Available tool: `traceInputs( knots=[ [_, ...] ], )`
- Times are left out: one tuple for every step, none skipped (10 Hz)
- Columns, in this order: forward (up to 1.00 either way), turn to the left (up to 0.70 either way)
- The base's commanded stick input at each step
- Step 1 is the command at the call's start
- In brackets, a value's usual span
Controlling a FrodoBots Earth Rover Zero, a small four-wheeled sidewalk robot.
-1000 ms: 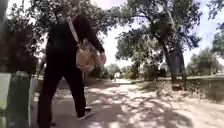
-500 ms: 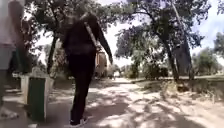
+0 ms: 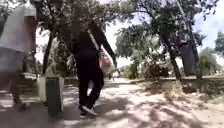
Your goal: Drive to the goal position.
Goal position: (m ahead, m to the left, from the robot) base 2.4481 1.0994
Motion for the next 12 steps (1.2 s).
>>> traceInputs(
  knots=[
    [0.70,-0.01],
    [0.70,-0.01],
    [0.70,-0.01],
    [0.70,-0.08],
    [0.70,-0.25],
    [0.70,-0.25],
    [0.70,-0.01],
    [0.70,-0.01],
    [0.70,-0.01],
    [0.70,-0.01],
    [0.70,-0.01],
    [0.70,-0.01]
  ],
)
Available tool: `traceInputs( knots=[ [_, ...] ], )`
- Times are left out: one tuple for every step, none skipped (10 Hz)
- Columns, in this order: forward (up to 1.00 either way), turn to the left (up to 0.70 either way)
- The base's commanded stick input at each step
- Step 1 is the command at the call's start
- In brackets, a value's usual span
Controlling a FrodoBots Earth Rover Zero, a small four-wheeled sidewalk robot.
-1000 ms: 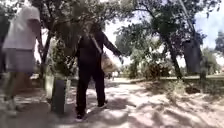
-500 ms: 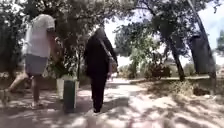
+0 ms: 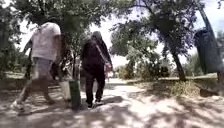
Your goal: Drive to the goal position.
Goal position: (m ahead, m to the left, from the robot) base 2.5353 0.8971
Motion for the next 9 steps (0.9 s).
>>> traceInputs(
  knots=[
    [0.70,-0.01],
    [0.70,-0.01],
    [0.70,-0.01],
    [0.70,-0.01],
    [0.70,-0.01],
    [0.70,-0.01],
    [0.70,-0.01],
    [0.70,-0.01],
    [0.70,-0.01]
  ],
)
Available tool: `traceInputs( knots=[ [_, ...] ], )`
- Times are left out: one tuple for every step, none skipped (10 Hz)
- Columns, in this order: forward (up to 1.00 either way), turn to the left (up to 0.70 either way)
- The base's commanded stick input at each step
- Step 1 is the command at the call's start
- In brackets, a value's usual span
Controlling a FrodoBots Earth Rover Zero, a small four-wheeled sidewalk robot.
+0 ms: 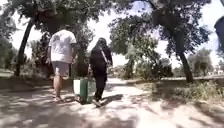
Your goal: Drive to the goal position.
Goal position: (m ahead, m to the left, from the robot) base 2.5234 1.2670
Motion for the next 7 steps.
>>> traceInputs(
  knots=[
    [0.70,-0.01],
    [0.70,-0.01],
    [0.70,-0.01],
    [0.70,-0.01],
    [0.70,-0.01],
    [0.70,-0.01],
    [0.70,-0.01]
  ],
)
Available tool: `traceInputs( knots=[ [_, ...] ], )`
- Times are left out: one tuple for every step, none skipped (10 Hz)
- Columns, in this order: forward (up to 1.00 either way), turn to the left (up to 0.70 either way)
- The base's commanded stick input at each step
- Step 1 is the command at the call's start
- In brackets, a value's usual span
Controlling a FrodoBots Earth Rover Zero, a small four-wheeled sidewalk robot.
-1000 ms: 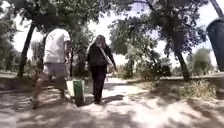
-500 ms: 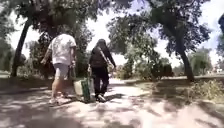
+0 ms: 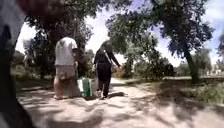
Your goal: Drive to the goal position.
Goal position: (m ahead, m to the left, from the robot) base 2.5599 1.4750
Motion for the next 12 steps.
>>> traceInputs(
  knots=[
    [0.70,-0.01],
    [0.70,-0.01],
    [0.70,-0.01],
    [0.70,-0.01],
    [0.70,-0.01],
    [0.70,-0.01],
    [0.70,-0.01],
    [0.70,-0.01],
    [0.70,-0.01],
    [0.70,-0.01],
    [0.70,-0.01],
    [0.70,-0.01]
  ],
)
